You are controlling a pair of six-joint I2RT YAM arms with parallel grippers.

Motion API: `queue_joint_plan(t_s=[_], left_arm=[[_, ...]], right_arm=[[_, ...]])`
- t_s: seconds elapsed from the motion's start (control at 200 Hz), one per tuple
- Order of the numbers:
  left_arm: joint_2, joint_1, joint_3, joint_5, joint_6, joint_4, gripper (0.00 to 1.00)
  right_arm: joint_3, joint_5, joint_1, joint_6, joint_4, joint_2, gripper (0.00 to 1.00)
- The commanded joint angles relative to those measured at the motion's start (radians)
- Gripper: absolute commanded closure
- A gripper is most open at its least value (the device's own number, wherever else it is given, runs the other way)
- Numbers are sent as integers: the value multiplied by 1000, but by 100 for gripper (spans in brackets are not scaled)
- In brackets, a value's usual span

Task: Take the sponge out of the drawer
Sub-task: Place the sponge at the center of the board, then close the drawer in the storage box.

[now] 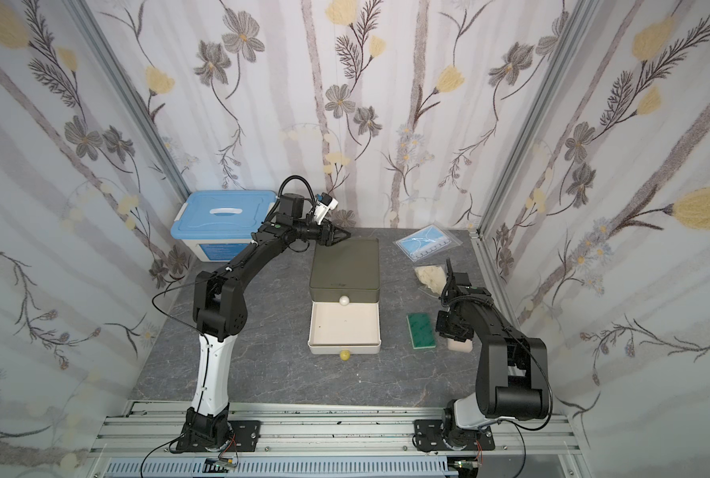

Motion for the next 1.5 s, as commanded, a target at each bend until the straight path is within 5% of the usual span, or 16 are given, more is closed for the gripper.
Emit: queue_joint_plan(t_s=[0.0, 0.235, 0.3, 0.385, 0.635, 0.904, 1.494], left_arm=[[14, -1, -3, -19, 7, -91, 37], [16, -1, 7, -24, 8, -107, 37], [17, -1, 15, -29, 10, -116, 37], [18, -1, 25, -32, 15, -127, 37], [37, -6, 57, -44, 13, -152, 37], [57, -12, 105, -58, 13, -181, 37], [49, -11, 97, -61, 34, -205, 37]], right_arm=[[8, 15, 11, -10, 13, -37, 66], [168, -6, 131, -13, -84, -262, 65], [169, -82, 203, 13, -63, -322, 74], [118, -118, 343, 78, 7, -387, 100], [-122, -169, 741, 260, 344, -534, 100], [-43, 2, 1108, 310, 389, -463, 100], [51, 37, 1237, 307, 436, -163, 100]])
